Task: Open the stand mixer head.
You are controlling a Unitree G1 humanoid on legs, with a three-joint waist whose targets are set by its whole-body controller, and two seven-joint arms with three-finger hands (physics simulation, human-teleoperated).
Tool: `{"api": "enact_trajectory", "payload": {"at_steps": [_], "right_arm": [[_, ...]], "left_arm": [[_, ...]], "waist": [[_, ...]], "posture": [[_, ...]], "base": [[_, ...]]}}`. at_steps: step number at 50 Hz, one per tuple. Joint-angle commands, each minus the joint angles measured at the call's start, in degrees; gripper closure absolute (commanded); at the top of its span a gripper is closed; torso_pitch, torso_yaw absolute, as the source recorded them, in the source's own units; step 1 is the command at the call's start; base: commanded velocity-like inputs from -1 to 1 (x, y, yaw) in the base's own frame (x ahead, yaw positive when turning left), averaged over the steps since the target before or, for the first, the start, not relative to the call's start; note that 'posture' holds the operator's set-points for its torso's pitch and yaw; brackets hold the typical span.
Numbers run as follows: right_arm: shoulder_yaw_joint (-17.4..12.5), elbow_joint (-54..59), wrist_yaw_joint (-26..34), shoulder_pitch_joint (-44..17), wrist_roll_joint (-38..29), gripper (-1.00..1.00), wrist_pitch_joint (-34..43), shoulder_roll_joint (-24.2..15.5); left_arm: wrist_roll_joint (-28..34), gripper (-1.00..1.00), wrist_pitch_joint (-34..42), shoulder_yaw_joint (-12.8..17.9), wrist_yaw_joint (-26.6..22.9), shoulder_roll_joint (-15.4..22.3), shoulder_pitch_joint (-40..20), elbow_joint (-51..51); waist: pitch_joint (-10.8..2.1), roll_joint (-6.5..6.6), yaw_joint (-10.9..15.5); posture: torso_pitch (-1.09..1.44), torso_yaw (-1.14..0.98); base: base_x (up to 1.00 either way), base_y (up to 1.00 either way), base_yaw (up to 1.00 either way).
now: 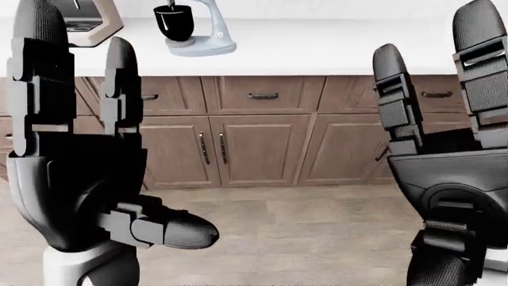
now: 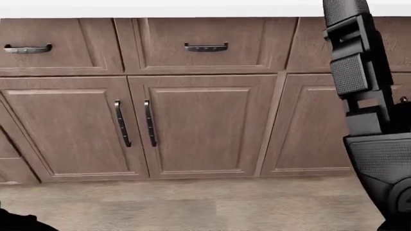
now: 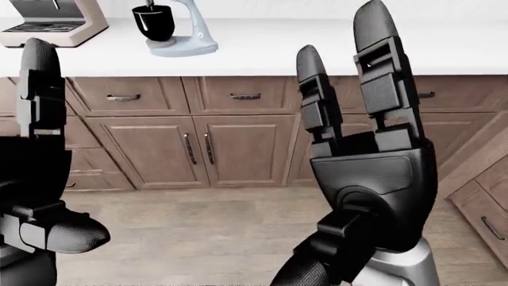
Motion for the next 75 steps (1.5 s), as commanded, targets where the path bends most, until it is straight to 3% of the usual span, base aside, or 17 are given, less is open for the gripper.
{"api": "enact_trajectory", "payload": {"at_steps": [1,22,26,31,37,40,45,47,51,54,56,59,63,64,69,73,75], "right_arm": [[-0.9,-0.9,-0.8,-0.7,0.4,-1.0,-3.1,-0.4],[-1.3,-0.9,-2.3,-1.4,-0.1,-1.0,-4.3,-0.5],[-1.0,-0.9,-1.8,-1.1,-0.8,-1.0,-4.2,-0.4],[-1.0,-0.9,-1.9,-1.1,-1.2,-1.0,-4.5,-0.4],[-1.3,-0.9,-2.4,-1.3,-0.5,-1.0,-4.0,-0.3],[-1.1,-0.9,-2.3,-1.1,-0.8,-1.0,-4.1,-0.2],[-0.9,-0.9,-2.8,-1.2,0.0,-1.0,-4.7,-0.9],[-0.6,-0.9,-2.7,-1.0,-0.1,-1.0,-4.9,-0.9],[-0.7,-0.9,-3.0,-1.2,-0.3,-1.0,-4.9,-1.1],[-0.4,-0.9,-2.9,-1.0,-0.3,-1.0,-5.3,-1.2],[0.0,-0.9,-2.7,-0.8,-0.9,-1.0,-5.8,-1.7],[0.1,-0.9,-3.2,-0.8,-0.3,-1.0,-6.0,-1.6],[-0.2,-0.9,-3.2,-1.0,-1.1,-1.0,-5.0,-1.1],[-0.1,-0.9,-2.8,-0.8,-1.0,-1.0,-5.3,-1.0],[0.1,-0.9,-3.2,-0.9,-0.6,-1.0,-5.7,-1.5],[-0.1,-0.9,-3.4,-0.9,-0.5,-1.0,-5.1,-1.0],[-0.1,-0.9,-3.1,-0.8,-1.5,-1.0,-4.7,-0.5]], "left_arm": [[-0.4,-1.0,-1.0,0.2,-0.1,0.2,-0.8,-1.3],[-0.7,-1.0,-1.1,0.5,0.0,0.4,-0.5,-1.5],[-0.4,-1.0,-1.0,0.2,0.0,0.3,-0.5,-1.6],[-0.2,-1.0,-1.1,0.2,-0.2,0.2,-0.4,-1.6],[0.2,-1.0,-1.4,0.0,-0.6,0.0,-0.1,-1.2],[0.1,-1.0,-1.3,0.0,-0.5,0.0,-0.2,-1.4],[0.1,-1.0,-1.4,0.0,-0.7,0.0,-0.2,-1.1],[0.3,-1.0,-1.6,0.0,-0.8,0.0,-0.1,-1.0],[0.2,-1.0,-1.5,0.0,-0.7,0.0,-0.2,-1.1],[0.3,-1.0,-1.7,-0.1,-0.9,-0.1,0.0,-0.9],[0.2,-1.0,-1.5,0.0,-0.8,0.0,-0.1,-1.1],[0.0,-1.0,-1.4,0.2,-0.7,0.0,-0.1,-1.2],[-0.2,-1.0,-1.3,0.3,-0.5,0.2,-0.3,-1.3],[-0.1,-1.0,-1.3,0.2,-0.6,0.2,-0.2,-1.3],[-0.1,-1.0,-1.3,0.2,-0.6,0.2,-0.2,-1.3],[0.2,-1.0,-1.3,0.1,-0.7,0.2,-0.2,-1.3],[0.2,-1.0,-1.4,0.1,-0.7,0.1,-0.2,-1.2]], "waist": [[-0.61,-0.01,0.0],[-1.57,0.08,-0.2],[-0.65,-4.17,-0.5],[0.04,3.69,-2.1],[1.89,-5.39,-1.2],[0.62,1.05,-1.3],[1.64,-1.73,-1.1],[0.55,1.94,-0.9],[-1.05,1.83,-0.3],[1.4,-3.85,-0.9],[0.02,-0.39,-0.8],[0.94,-3.14,-0.7],[-0.78,4.55,-0.5],[0.42,0.91,0.4],[0.7,0.98,-0.2],[1.15,-4.41,0.1],[0.86,-2.28,0.3]], "posture": [[0.0,0.0],[0.0,0.0],[0.0,0.0],[0.0,0.0],[0.0,0.0],[0.0,0.0],[0.0,0.0],[0.0,0.0],[0.0,0.0],[0.0,0.0],[0.0,0.0],[0.0,0.0],[0.0,0.0],[0.0,0.0],[0.0,0.0],[0.0,0.0],[0.0,0.0]], "base": [[0.0,0.0,0.0],[0.0,0.0,0.0],[-0.05,0.72,0.0],[0.0,0.0,0.0],[0.0,0.54,0.0],[0.0,0.0,0.0],[0.0,0.42,0.0],[0.0,0.0,0.0],[0.0,0.09,0.0],[-0.03,0.66,0.0],[0.0,0.26,0.0],[0.0,0.45,0.0],[-0.02,0.43,0.0],[-0.09,0.94,0.0],[0.0,0.39,0.0],[0.0,0.36,0.0],[0.0,0.0,0.0]]}}
